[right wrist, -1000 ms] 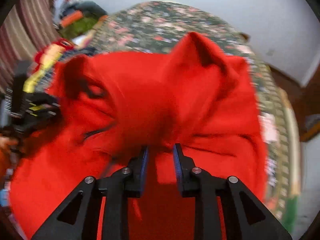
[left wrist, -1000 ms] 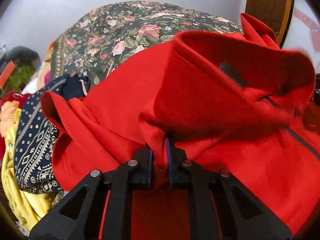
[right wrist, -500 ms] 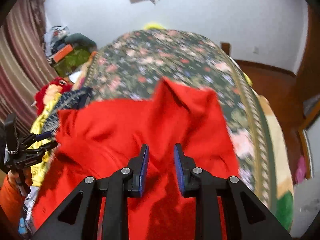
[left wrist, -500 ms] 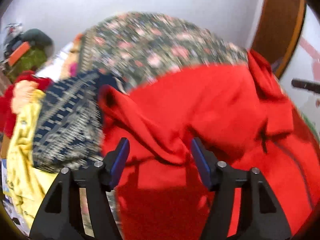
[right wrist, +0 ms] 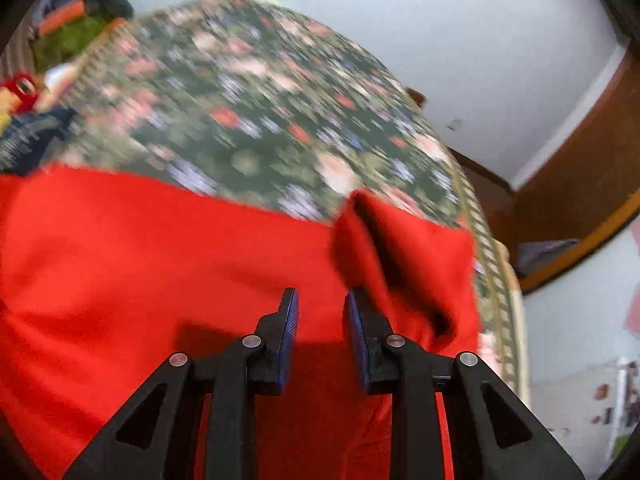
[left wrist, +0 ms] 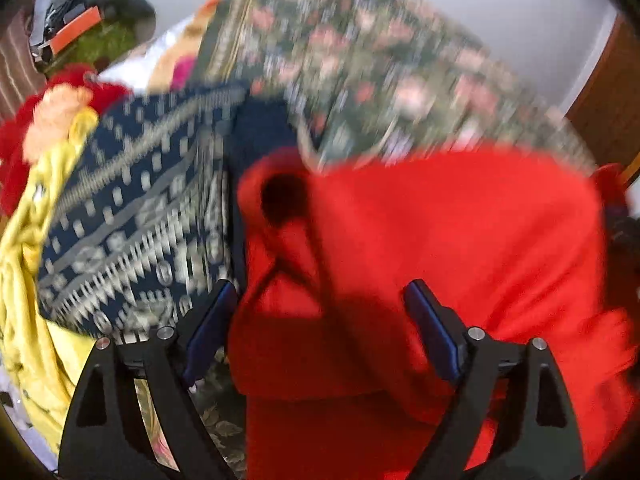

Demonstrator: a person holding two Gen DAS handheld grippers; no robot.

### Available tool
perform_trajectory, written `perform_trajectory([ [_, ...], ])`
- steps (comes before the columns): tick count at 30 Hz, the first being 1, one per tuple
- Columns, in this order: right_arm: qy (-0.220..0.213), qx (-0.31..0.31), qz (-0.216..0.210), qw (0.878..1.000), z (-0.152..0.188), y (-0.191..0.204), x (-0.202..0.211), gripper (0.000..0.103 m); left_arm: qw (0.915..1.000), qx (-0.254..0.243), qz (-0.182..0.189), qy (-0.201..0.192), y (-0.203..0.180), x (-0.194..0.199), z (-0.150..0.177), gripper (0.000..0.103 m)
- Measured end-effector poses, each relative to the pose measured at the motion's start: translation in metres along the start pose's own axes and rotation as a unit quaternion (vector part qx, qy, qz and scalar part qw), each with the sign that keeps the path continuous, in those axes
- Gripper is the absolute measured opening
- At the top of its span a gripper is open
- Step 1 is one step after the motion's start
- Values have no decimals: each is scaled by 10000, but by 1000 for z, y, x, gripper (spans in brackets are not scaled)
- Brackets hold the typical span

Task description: Fold large clothes

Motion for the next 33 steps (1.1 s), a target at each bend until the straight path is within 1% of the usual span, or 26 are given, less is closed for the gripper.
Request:
perform_trajectory([
  [1, -65, -8, -56, 10000, 6, -8, -3, 37, 10000, -29, -25, 12, 4, -6, 9, 90],
  [2, -151, -54, -83, 9998, 12, -19, -4, 57, 10000, -10, 7, -40, 7, -7, 14, 91],
  [3, -145, -133, -138, 9997, 17, -31, -6, 64, 9999, 46, 67, -71, 11, -5, 19, 93],
  [4, -67, -225, -339, 9991, 21, -42, -9, 66, 9998, 85, 134, -83, 16, -3, 22, 94],
  [5, 13, -321, -555, 9979, 24, -51, -12, 66, 9998, 90, 124, -98, 18, -2, 25, 95],
  [6, 75, -378, -602, 9974, 27, -59, -13, 66, 9999, 79, 61, -117, 21, 0, 28, 97],
  [8, 153, -467, -248, 9985, 38, -74, -15, 70, 9998, 106, -51, -131, 27, 4, 35, 97],
  [9, 201, -549, -177, 9981, 45, -85, -19, 73, 9998, 143, -98, -141, 30, 6, 39, 97],
  [10, 303, -700, -210, 9969, 53, -97, -25, 82, 9996, 193, -165, -148, 34, 8, 43, 97],
  [11, 453, -953, -434, 9935, 64, -111, -31, 85, 9994, 216, -222, -148, 36, 9, 47, 97],
  [12, 580, -1185, -697, 9888, 73, -123, -38, 86, 9992, 228, -287, -140, 39, 8, 52, 97],
  [14, 819, -1703, -1282, 9736, 89, -146, -47, 88, 9991, 199, -346, -136, 41, 8, 59, 97],
  [15, 847, -1795, -1271, 9718, 93, -153, -47, 88, 9990, 182, -396, -139, 41, 9, 60, 97],
  [16, 839, -1816, -1211, 9723, 96, -158, -45, 88, 9987, 125, -484, -137, 38, 10, 60, 97],
  [17, 808, -1764, -1044, 9754, 99, -161, -42, 88, 9984, 79, -546, -134, 37, 11, 60, 97],
  [18, 776, -1688, -812, 9792, 102, -164, -38, 88, 9979, 10, -632, -127, 35, 11, 60, 97],
  [19, 770, -1585, -484, 9832, 104, -167, -37, 88, 9972, -71, -735, -108, 33, 12, 61, 97],
  [20, 732, -1498, -283, 9856, 107, -171, -34, 88, 9967, -116, -802, -83, 32, 12, 60, 97],
  [21, 716, -1499, -261, 9858, 111, -176, -33, 88, 9952, -167, -962, -9, 33, 13, 61, 96],
  [22, 671, -1573, -393, 9845, 113, -182, -28, 87, 9935, -216, -1117, 66, 34, 14, 63, 96],
  [24, 448, -1803, -1063, 9768, 113, -194, -13, 87, 9935, -260, -1104, 18, 34, 24, 64, 95],
  [26, 148, -2016, -1620, 9659, 107, -201, 6, 88, 9922, -385, -1174, -158, 30, 42, 62, 95],
  [27, 29, -2058, -1808, 9617, 101, -202, 13, 88, 9915, -443, -1189, -271, 28, 50, 58, 95],
  [30, -253, -2104, -2192, 9524, 74, -196, 26, 88, 9912, -485, -1061, -624, 21, 76, 41, 95],
  [32, -272, -2115, -2344, 9485, 59, -184, 22, 90, 9916, -480, -886, -813, 13, 89, 26, 95],
  [33, -258, -2102, -2351, 9486, 54, -179, 18, 90, 9914, -486, -827, -890, 10, 92, 19, 95],
])
Point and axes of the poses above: each gripper's, at about its wrist camera, not at the fingertips, and x roughly against the way its jaws point, y to its left, z to its underside, the point moved 2 cm from there along -x, roughly the way its jaws point, and after that the axes turned 12 degrees about z, right-handed, at the moved point
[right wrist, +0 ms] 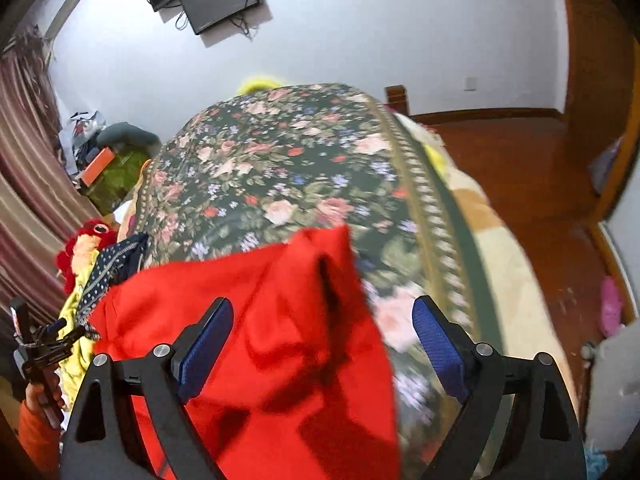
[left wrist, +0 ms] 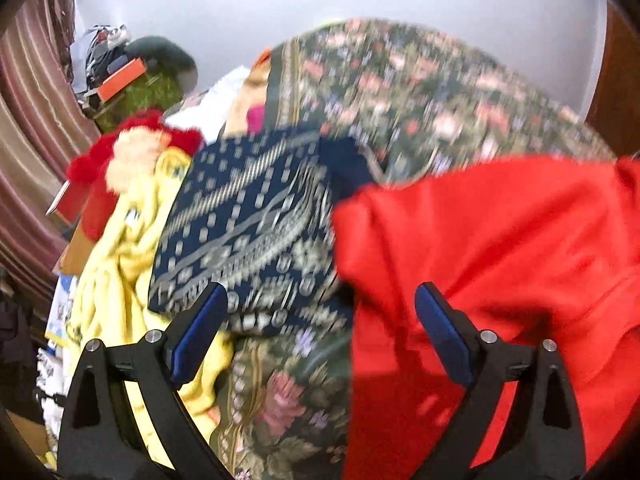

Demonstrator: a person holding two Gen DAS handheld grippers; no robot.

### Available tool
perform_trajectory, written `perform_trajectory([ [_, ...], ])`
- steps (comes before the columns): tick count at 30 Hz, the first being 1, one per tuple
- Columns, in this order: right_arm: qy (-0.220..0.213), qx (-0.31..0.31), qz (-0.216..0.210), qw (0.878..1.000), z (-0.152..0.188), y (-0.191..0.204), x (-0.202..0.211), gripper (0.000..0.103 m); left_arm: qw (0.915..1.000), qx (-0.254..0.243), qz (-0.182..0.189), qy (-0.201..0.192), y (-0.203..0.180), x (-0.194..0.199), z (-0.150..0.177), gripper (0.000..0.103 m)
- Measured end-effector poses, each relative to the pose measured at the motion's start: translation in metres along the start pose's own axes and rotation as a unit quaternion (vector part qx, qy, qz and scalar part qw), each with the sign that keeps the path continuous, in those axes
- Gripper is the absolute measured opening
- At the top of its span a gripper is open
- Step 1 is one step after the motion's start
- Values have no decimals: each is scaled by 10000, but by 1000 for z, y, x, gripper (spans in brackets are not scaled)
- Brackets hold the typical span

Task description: Fold large clothes

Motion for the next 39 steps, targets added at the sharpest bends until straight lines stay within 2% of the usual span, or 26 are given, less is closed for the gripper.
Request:
perform_trajectory([
  [2, 81, 52, 137, 9999, -8, 10, -28, 90, 9997, 100, 196, -123, -8, -3, -17, 96],
  [4, 297, -56, 198, 9993, -11, 11, -60, 90, 9991, 196, 372, -38, -14, -18, -28, 96],
  [6, 606, -283, 97, 9977, -14, 6, -93, 86, 9995, 108, 296, 85, -25, -38, -31, 96],
  [7, 748, -432, -17, 9963, -13, 1, -106, 75, 9997, 16, 167, 198, -31, -55, -32, 96],
  [8, 833, -490, -118, 9953, -12, -1, -113, 59, 9996, -25, 78, 286, -34, -65, -29, 96],
  [9, 843, -528, -216, 9948, -11, -4, -118, 52, 9991, -34, -51, 431, -36, -80, -27, 96],
  [10, 777, -522, -310, 9951, -12, -6, -118, 38, 9985, -1, -116, 539, -35, -90, -24, 96],
  [12, 621, -476, -459, 9959, -13, -5, -115, 28, 9973, 166, -149, 704, -32, -107, -14, 96],
  [14, 417, -357, -428, 9976, -13, -4, -109, 18, 9969, 460, -39, 636, -26, -112, -7, 97],
  [17, 130, -345, -342, 9987, -9, -7, -90, 15, 9953, 747, -30, 624, -16, -114, -1, 98],
  [19, -5, -540, -331, 9980, -5, -13, -79, 13, 9960, 659, -146, 590, -16, -114, 3, 99],
  [21, -180, -661, -176, 9975, -1, -20, -65, 6, 9955, 728, -199, 572, -13, -113, 6, 100],
  [23, -309, -708, 150, 9969, 4, -31, -54, 6, 9940, 896, -208, 584, -11, -113, 8, 100],
  [26, 9, -596, 356, 9976, 10, -47, -59, 6, 9945, 756, -410, 601, -16, -114, 7, 103],
  [28, 55, -465, 639, 9969, 13, -54, -61, 6, 9943, 717, -492, 614, -16, -116, 6, 103],
  [29, 81, -415, 909, 9950, 13, -60, -62, 6, 9942, 732, -491, 622, -15, -116, 6, 103],
  [30, 68, -321, 1379, 9899, 14, -68, -65, 6, 9938, 760, -493, 641, -14, -117, 6, 103],
  [31, 162, -291, 1640, 9859, 14, -78, -71, 6, 9934, 808, -455, 675, -12, -118, 7, 103],
  [32, 470, -445, 1688, 9835, 16, -94, -78, 6, 9931, 849, -400, 699, -10, -119, 7, 103],
  [34, 487, -890, 1453, 9842, 20, -116, -67, 6, 9923, 936, -264, 765, -7, -118, 6, 103],
  [36, 259, -1143, 953, 9885, 18, -123, -41, 6, 9923, 901, -108, 847, -7, -114, 6, 103],
  [39, -36, -870, 462, 9951, 9, -104, -3, 6, 9922, 857, 155, 897, -11, -95, 8, 103],
])
Point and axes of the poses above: each gripper's, at about its wrist camera, not at the fingertips, and x roughly against the way its jaws point, y to its left, z to its underside, the point moved 2 cm from there along -x, roughly the way its jaws point, and after that the axes turned 12 degrees about z, right-handed, at the moved point
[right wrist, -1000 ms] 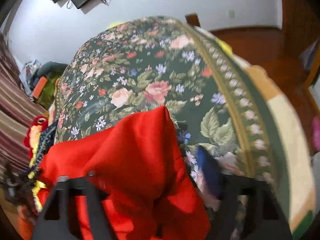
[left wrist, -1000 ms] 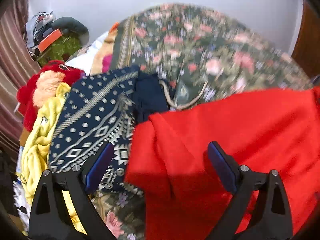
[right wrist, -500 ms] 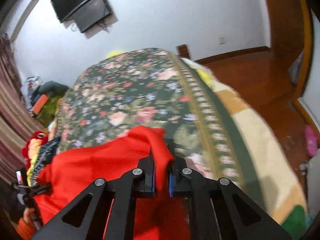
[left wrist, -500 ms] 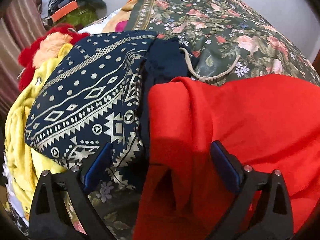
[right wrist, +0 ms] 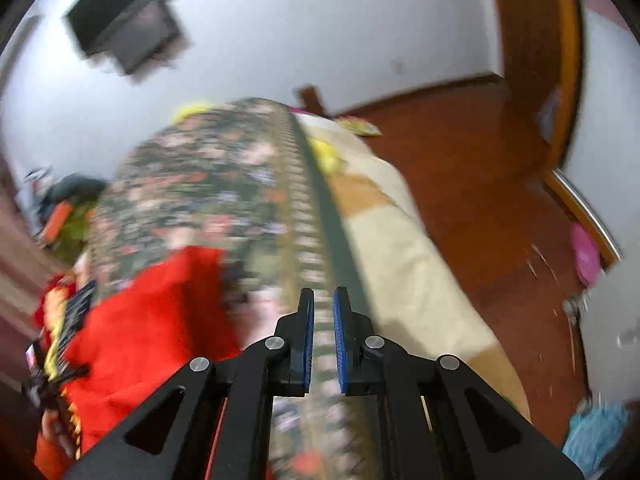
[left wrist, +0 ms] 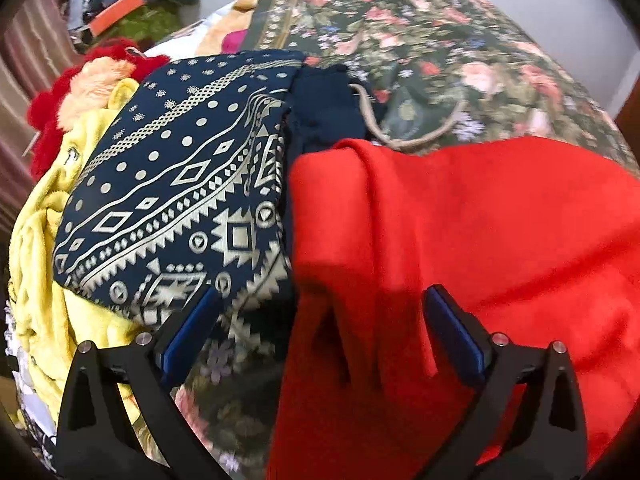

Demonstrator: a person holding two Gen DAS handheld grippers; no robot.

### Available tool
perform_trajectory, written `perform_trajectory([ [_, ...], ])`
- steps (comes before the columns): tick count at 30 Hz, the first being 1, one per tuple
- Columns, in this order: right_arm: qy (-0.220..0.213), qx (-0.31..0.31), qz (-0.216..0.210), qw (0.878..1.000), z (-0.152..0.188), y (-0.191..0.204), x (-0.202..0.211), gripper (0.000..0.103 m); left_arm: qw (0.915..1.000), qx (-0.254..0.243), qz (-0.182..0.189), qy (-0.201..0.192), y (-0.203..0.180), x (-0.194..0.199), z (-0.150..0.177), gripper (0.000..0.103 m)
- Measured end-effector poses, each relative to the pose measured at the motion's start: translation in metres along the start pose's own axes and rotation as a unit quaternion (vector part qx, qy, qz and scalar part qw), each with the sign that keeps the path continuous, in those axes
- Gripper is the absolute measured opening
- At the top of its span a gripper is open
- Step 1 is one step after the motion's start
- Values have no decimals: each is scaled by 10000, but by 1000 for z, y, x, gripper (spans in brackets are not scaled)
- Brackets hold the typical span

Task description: Fold large clothes

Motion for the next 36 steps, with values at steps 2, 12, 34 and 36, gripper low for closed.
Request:
perform_trajectory([
  [2, -122, 415, -248, 9988, -1, 29, 23, 6, 9996, -203, 41, -195, -11, 23, 3, 103],
  [12, 410, 2308, -1276, 9637, 65, 212, 22, 7, 9829, -1549, 884, -465, -115, 71, 14, 103],
  [34, 476, 3479, 1615, 9223, 134, 153, -11, 13, 9847, -1637, 597, 9, -111, 15, 58, 103],
  [36, 509, 3219, 1612, 9316, 128, 138, -9, 45, 9844, -1668, 554, -24, -112, 15, 58, 103],
])
Point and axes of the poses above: each gripper's, at about its wrist camera, not at the fingertips, and x roughly against the way its jaws point, y to its left, z to its underside, the point moved 2 cm from there along -x, roughly the way its jaws point, and after that the axes turned 12 degrees about z, right-handed, at the moved point
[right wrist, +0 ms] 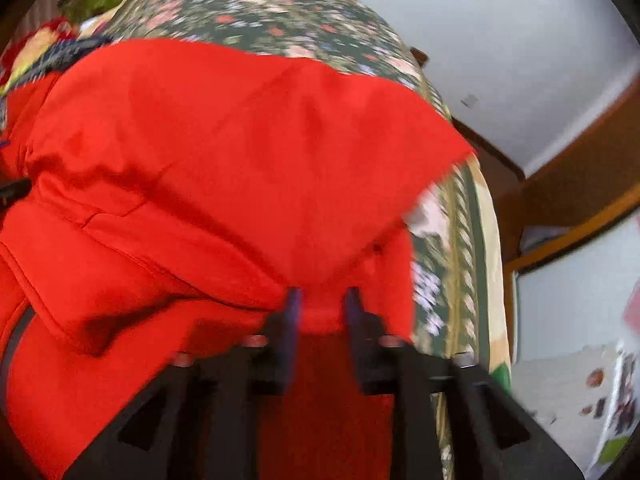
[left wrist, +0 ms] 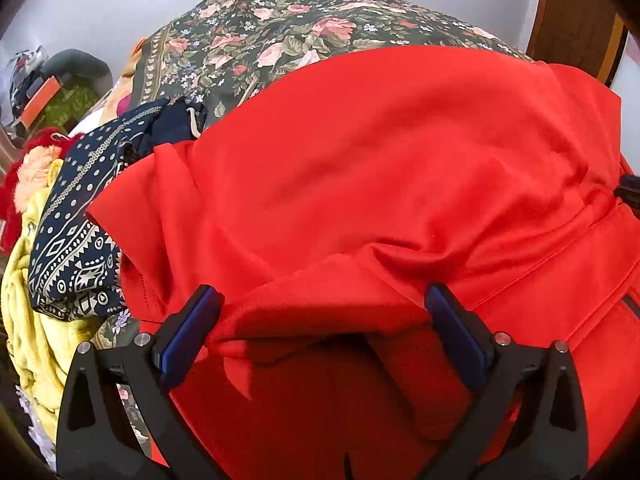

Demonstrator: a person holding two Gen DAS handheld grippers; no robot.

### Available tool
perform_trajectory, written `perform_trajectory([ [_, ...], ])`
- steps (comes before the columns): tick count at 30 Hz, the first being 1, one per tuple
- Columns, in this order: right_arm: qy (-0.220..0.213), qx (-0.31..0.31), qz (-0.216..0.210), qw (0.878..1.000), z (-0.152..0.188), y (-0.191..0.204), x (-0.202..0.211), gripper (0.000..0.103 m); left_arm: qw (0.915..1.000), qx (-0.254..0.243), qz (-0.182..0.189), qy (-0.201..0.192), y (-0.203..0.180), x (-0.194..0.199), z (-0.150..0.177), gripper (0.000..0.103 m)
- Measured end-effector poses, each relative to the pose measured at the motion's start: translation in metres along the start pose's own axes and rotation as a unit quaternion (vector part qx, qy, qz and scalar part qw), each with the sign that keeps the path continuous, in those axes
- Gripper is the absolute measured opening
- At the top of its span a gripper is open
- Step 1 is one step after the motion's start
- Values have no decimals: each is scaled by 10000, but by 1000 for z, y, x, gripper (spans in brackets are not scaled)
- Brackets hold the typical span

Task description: Fold large clothes

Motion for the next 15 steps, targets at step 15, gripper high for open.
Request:
perform_trajectory([
  [15, 40, -1578, -1390, 9776, 57, -91, 49, 95, 9985, -258, -376, -300, 0, 69, 19, 103],
])
Point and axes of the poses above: each gripper's, at about its wrist camera, not at the fingertips, and x roughly against the way its jaws point, y to its left, z to its underside, the point moved 2 cm from there along -x, roughly the way its jaws point, and after that the axes turned 12 degrees about z, right-handed, at the moved point
